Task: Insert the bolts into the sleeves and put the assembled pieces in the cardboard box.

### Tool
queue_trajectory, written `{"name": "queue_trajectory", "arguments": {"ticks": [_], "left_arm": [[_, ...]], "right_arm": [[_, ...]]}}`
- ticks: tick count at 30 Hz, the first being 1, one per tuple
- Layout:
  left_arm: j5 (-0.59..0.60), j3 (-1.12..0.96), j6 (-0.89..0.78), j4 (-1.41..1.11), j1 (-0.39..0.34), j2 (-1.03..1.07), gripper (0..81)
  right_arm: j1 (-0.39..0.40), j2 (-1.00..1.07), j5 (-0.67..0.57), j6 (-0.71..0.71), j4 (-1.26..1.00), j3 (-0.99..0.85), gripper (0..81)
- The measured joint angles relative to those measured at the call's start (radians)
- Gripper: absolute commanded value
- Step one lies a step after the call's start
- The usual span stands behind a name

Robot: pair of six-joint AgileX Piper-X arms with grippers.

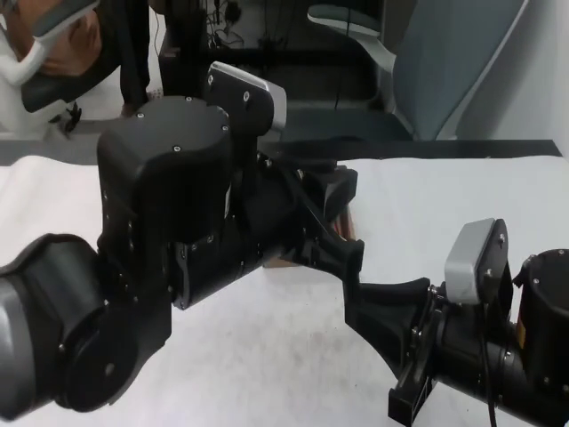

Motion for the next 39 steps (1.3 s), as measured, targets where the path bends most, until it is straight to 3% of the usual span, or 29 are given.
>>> {"name": "queue_trajectory", "arguments": {"ticks": [23, 26, 31, 32, 33, 39], "left_arm": [[0.063, 0.000, -0.015, 0.020, 0.000, 0.000, 0.4], [0.103, 0.000, -0.006, 0.033, 0.004, 0.000, 14.1], [0.158, -0.002, 0.004, 0.102, 0.003, 0.000, 60.8], [0.173, 0.002, 0.004, 0.127, -0.001, 0.000, 66.8], [0.176, 0.005, -0.001, 0.136, -0.004, 0.000, 70.0], [0.162, 0.004, 0.013, 0.149, -0.003, 0.000, 70.0]], "right_arm": [[0.000, 0.000, -0.021, 0.013, -0.064, 0.003, 0.0], [0.000, 0.000, -0.028, 0.015, -0.053, -0.002, 0.0], [0.000, 0.000, -0.020, 0.012, -0.047, -0.022, 0.0], [0.000, 0.000, -0.013, 0.012, -0.060, -0.030, 0.0], [0.000, -0.002, -0.006, 0.010, -0.064, -0.034, 0.0], [0.000, -0.002, 0.011, 0.004, -0.059, -0.034, 0.0]]}}
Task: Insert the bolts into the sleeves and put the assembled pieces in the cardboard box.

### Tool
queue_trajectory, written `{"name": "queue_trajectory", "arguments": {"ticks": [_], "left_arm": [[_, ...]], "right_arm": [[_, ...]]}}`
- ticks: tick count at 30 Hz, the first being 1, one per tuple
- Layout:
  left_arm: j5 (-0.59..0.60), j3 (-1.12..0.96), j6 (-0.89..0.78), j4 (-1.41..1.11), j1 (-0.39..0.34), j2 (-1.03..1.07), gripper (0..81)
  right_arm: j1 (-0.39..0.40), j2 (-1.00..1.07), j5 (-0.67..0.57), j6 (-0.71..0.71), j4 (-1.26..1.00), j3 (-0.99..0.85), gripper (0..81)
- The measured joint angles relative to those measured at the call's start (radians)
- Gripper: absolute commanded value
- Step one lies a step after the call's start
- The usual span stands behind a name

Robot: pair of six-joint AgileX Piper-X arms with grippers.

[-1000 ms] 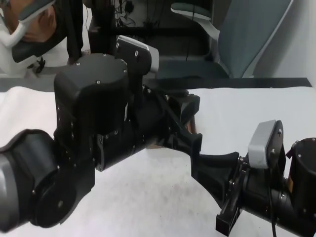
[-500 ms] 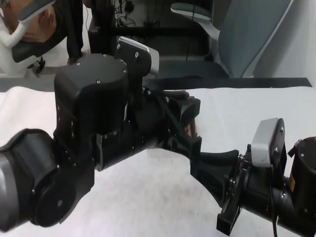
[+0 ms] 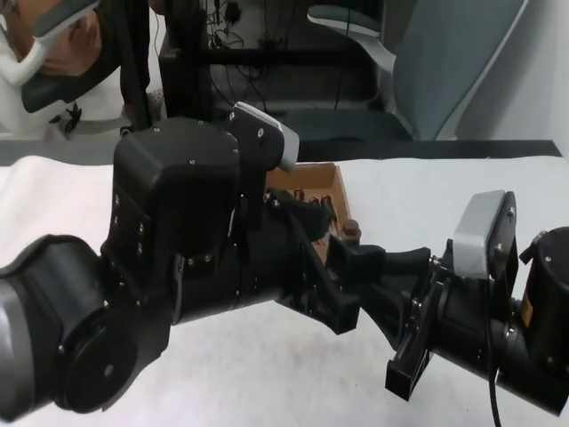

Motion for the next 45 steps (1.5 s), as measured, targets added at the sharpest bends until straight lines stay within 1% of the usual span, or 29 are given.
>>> {"name": "queue_trajectory", "arguments": {"ticks": [3, 7, 8, 9, 11, 12, 13, 15, 17, 22, 24, 29, 34, 37, 41, 42, 43, 45], "left_arm": [[0.001, 0.000, 0.022, 0.003, 0.000, 0.000, 70.0], [-0.009, 0.000, 0.045, 0.025, 0.000, -0.044, 70.0], [-0.016, 0.002, 0.053, 0.035, 0.000, -0.072, 67.9], [-0.028, 0.002, 0.060, 0.051, 0.000, -0.103, 56.1], [-0.061, 0.002, 0.070, 0.099, 0.000, -0.167, 23.7], [-0.077, 0.002, 0.075, 0.134, 0.000, -0.202, 1.8], [-0.093, 0.002, 0.082, 0.173, 0.000, -0.238, 1.0], [-0.130, 0.002, 0.105, 0.263, 0.000, -0.305, 1.8], [-0.199, 0.002, 0.117, 0.330, -0.005, -0.388, 1.8], [-0.446, 0.002, 0.197, 0.380, -0.028, -0.624, 1.8], [-0.505, 0.002, 0.216, 0.385, -0.032, -0.708, 1.8], [-0.570, -0.002, 0.224, 0.470, -0.031, -0.873, 1.8], [-0.638, -0.002, 0.219, 0.609, -0.031, -0.952, 1.8], [-0.648, -0.002, 0.219, 0.637, -0.031, -0.983, 1.8], [-0.653, -0.002, 0.217, 0.644, -0.031, -0.997, 1.8], [-0.656, -0.002, 0.217, 0.644, -0.031, -0.997, 1.8], [-0.661, -0.002, 0.217, 0.646, -0.031, -0.997, 1.8], [-0.668, -0.002, 0.226, 0.653, -0.031, -0.997, 1.8]], "right_arm": [[-0.005, 0.000, 0.045, 0.000, 0.019, 0.000, 0.0], [-0.040, 0.000, 0.106, -0.020, 0.088, -0.002, 0.0], [-0.050, 0.000, 0.112, -0.028, 0.110, -0.007, 0.0], [-0.058, 0.000, 0.117, -0.036, 0.132, -0.012, 0.0], [-0.073, 0.007, 0.121, -0.055, 0.204, -0.045, 0.0], [-0.077, 0.014, 0.122, -0.066, 0.234, -0.072, 0.0], [-0.080, 0.027, 0.122, -0.077, 0.273, -0.103, 0.0], [-0.082, 0.063, 0.124, -0.098, 0.350, -0.170, 0.0], [-0.082, 0.125, 0.123, -0.116, 0.427, -0.265, 0.0], [-0.083, 0.345, 0.123, -0.130, 0.573, -0.531, 0.0], [-0.083, 0.461, 0.126, -0.140, 0.622, -0.637, 0.0], [-0.090, 0.739, 0.161, -0.142, 0.734, -0.929, 0.0], [-0.100, 0.954, 0.195, -0.161, 0.864, -1.183, 0.0], [-0.103, 1.050, 0.244, -0.175, 0.919, -1.276, 0.0], [-0.114, 1.122, 0.285, -0.180, 0.937, -1.338, 0.3], [-0.117, 1.132, 0.289, -0.180, 0.938, -1.343, 2.0], [-0.121, 1.139, 0.293, -0.180, 0.942, -1.347, 8.0], [-0.127, 1.143, 0.301, -0.180, 0.957, -1.347, 30.4]]}}
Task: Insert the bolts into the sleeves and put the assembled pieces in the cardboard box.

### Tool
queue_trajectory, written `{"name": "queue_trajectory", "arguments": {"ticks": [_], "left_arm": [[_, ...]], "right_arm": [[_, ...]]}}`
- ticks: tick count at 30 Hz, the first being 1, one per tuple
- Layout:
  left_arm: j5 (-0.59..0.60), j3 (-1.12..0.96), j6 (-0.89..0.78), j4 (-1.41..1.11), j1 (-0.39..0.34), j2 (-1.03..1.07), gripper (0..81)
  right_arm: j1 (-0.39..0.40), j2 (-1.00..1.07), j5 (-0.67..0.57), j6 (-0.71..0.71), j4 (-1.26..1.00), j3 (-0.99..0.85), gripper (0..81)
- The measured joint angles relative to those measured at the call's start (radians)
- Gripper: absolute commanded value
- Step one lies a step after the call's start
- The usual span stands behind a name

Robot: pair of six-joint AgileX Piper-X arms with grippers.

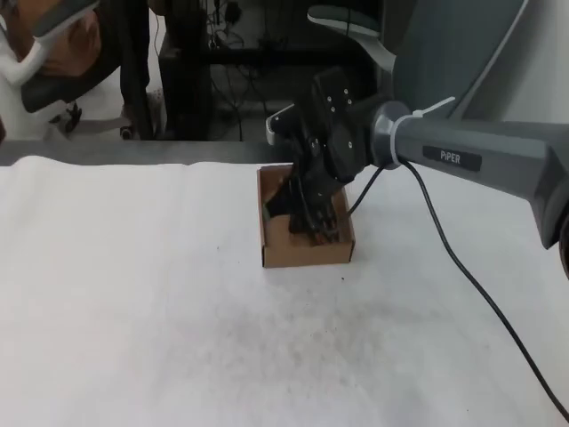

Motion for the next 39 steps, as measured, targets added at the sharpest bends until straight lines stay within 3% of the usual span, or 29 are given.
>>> {"name": "queue_trajectory", "arguments": {"ticks": [2, 3, 6, 8, 10, 17, 21, 30, 36, 39], "left_arm": [[-0.006, 0.000, 0.007, 0.002, 0.000, 0.000, 1.8], [-0.010, 0.000, 0.010, 0.003, 0.000, 0.000, 1.8], [-0.038, 0.000, 0.021, 0.012, 0.000, 0.000, 1.8], [-0.067, 0.000, 0.029, 0.027, 0.000, 0.000, 1.8], [-0.098, 0.013, 0.035, 0.035, 0.000, 0.000, 1.8], [-0.172, 0.106, 0.037, 0.014, 0.000, -0.024, 1.8], [-0.218, 0.184, 0.038, -0.063, 0.000, -0.070, 1.8], [-0.230, 0.396, 0.061, -0.366, 0.019, -0.099, 1.8], [-0.226, 0.527, 0.064, -0.549, 0.106, -0.099, 1.8], [-0.173, 0.590, 0.029, -0.588, 0.174, -0.099, 1.8]], "right_arm": [[-0.003, 0.000, 0.000, -0.001, 0.010, -0.003, 64.4], [-0.002, 0.000, 0.000, -0.001, 0.010, -0.005, 70.0], [0.001, -0.018, 0.000, -0.004, 0.010, -0.005, 67.2], [0.009, -0.048, 0.000, -0.009, 0.012, -0.002, 54.7], [0.022, -0.105, -0.011, -0.023, 0.014, 0.008, 49.6], [0.062, -0.453, -0.038, -0.048, -0.071, 0.159, 49.8], [0.059, -0.700, -0.021, -0.048, -0.203, 0.386, 49.8], [0.064, -1.238, 0.211, -0.004, -0.588, 0.980, 49.8], [0.065, -1.573, 0.316, 0.008, -0.712, 1.261, 49.0], [0.065, -1.691, 0.325, 0.027, -0.667, 1.352, 38.6]]}}
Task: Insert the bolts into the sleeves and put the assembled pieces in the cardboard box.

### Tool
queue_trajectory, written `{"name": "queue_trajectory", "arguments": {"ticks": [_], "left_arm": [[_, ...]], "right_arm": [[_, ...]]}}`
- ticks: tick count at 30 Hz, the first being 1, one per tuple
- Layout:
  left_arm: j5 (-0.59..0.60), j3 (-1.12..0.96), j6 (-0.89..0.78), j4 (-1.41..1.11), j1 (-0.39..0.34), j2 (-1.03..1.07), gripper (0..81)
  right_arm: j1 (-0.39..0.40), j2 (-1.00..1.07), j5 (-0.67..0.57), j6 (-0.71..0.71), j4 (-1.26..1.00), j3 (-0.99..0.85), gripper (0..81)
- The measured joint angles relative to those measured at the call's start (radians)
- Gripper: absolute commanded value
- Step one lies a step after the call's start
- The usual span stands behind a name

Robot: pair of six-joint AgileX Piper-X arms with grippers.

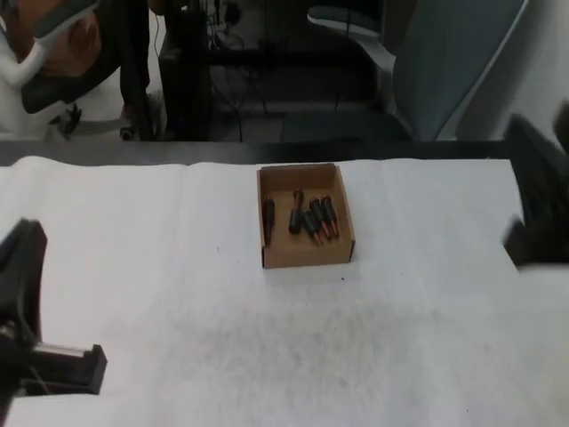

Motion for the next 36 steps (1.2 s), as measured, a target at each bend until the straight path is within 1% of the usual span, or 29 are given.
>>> {"name": "queue_trajectory", "arguments": {"ticks": [3, 7, 8, 11, 14, 15, 18, 21, 24, 30, 36], "left_arm": [[0.131, 0.057, -0.044, -0.010, 0.097, 0.002, 1.8], [0.293, 0.104, -0.031, -0.009, 0.255, 0.002, 1.8], [0.348, 0.107, -0.028, -0.014, 0.305, 0.002, 1.8], [0.516, 0.108, -0.024, -0.038, 0.446, 0.002, 1.8], [0.687, 0.108, -0.032, -0.011, 0.586, 0.002, 1.8], [0.725, 0.108, -0.033, 0.012, 0.624, 0.002, 1.8], [0.838, 0.108, -0.048, 0.090, 0.698, 0.005, 1.8], [0.877, 0.108, -0.057, 0.142, 0.723, 0.005, 1.8], [0.891, 0.108, -0.091, 0.179, 0.718, 0.005, 1.8], [0.896, 0.108, -0.144, 0.388, 0.696, 0.005, 1.8], [0.901, 0.108, -0.176, 0.407, 0.695, 0.005, 1.8]], "right_arm": [[0.000, -0.066, 0.006, 0.012, 0.066, 0.070, 22.4], [0.000, -0.084, 0.011, -0.006, 0.104, 0.157, 1.5], [0.000, -0.084, 0.020, -0.014, 0.101, 0.182, 0.4], [-0.017, -0.084, 0.046, -0.006, 0.064, 0.255, 0.6], [-0.046, -0.078, 0.047, 0.061, 0.038, 0.310, 0.6], [-0.055, -0.075, 0.047, 0.091, 0.043, 0.320, 0.6], [-0.067, -0.063, 0.047, 0.132, 0.085, 0.327, 0.6], [-0.066, -0.049, 0.049, 0.138, 0.112, 0.329, 0.6], [-0.067, -0.028, 0.046, 0.153, 0.138, 0.329, 0.6], [-0.067, -0.003, 0.035, 0.216, 0.200, 0.329, 0.6], [-0.067, -0.004, 0.033, 0.228, 0.204, 0.329, 0.6]]}}
